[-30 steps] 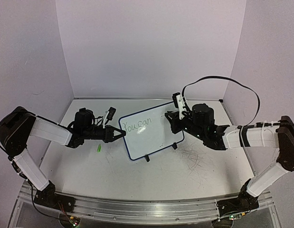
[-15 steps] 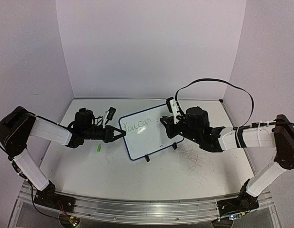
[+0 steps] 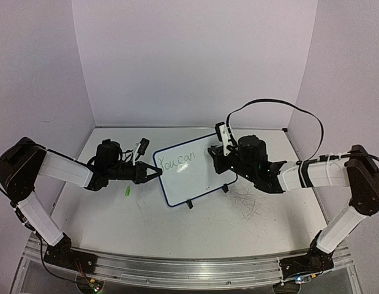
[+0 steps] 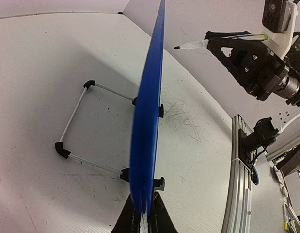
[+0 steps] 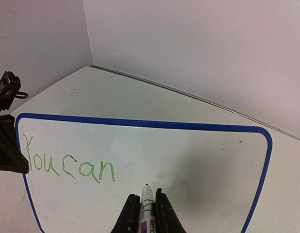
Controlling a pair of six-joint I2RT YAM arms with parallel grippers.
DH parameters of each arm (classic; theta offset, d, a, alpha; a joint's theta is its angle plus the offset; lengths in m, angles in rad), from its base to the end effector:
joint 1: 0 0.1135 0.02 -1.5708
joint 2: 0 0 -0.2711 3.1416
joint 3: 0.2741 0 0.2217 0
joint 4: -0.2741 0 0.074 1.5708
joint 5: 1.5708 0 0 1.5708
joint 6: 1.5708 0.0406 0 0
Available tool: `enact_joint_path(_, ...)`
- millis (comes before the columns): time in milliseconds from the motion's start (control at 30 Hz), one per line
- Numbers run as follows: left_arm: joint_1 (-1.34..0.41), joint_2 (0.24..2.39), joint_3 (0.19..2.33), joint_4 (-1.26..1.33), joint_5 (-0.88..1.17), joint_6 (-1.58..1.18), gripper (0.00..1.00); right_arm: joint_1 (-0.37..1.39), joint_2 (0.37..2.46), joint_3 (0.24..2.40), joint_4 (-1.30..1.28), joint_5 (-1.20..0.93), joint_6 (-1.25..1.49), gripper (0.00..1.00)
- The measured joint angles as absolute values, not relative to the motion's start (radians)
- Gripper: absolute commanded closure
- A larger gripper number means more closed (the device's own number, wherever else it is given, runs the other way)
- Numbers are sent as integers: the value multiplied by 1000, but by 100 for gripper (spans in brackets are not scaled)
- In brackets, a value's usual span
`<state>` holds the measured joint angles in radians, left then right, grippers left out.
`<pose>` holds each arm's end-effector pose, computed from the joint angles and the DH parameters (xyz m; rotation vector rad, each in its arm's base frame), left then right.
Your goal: Write a sentence on the whiteboard
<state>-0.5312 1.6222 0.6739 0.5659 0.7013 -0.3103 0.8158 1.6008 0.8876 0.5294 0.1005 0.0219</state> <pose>0.2493 -0.1769 0.2067 0.7126 1.9358 -1.2212 0.2368 0.2457 0.2693 -0.6200 1.6716 0.5204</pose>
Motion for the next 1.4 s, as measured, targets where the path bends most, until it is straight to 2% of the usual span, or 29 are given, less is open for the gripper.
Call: enact_joint_path(1400,-531,1622,674,565,700,-310,100,816,1677,939,577,137,-4,100)
